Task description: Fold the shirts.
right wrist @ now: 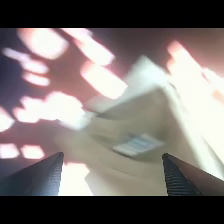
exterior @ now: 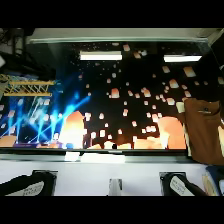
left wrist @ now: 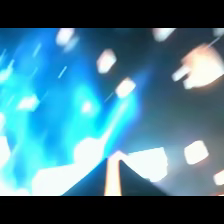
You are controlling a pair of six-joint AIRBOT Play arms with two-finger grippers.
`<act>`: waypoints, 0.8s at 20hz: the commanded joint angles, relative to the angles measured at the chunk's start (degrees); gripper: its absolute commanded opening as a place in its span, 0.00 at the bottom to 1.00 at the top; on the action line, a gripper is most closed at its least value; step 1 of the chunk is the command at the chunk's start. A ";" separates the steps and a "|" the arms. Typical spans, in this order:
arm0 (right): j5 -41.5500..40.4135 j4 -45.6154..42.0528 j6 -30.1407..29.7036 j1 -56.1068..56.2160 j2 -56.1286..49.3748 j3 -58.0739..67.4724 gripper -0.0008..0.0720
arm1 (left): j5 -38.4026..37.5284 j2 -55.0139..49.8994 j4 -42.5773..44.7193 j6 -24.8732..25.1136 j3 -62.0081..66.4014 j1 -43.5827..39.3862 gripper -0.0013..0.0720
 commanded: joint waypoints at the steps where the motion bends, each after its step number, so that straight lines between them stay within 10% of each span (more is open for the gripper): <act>1: 2.10 -4.81 6.05 17.86 -5.25 3.17 0.91 | -9.03 -6.45 12.02 -10.69 -0.20 -3.58 0.75; 2: 7.50 -3.56 7.87 20.79 -8.66 3.17 0.92 | -11.56 -7.10 11.54 -12.59 -0.87 -3.61 1.00; 16: 14.25 1.99 7.10 27.63 -18.73 3.17 0.92 | -8.55 -4.07 11.13 -14.03 -10.05 -2.58 1.00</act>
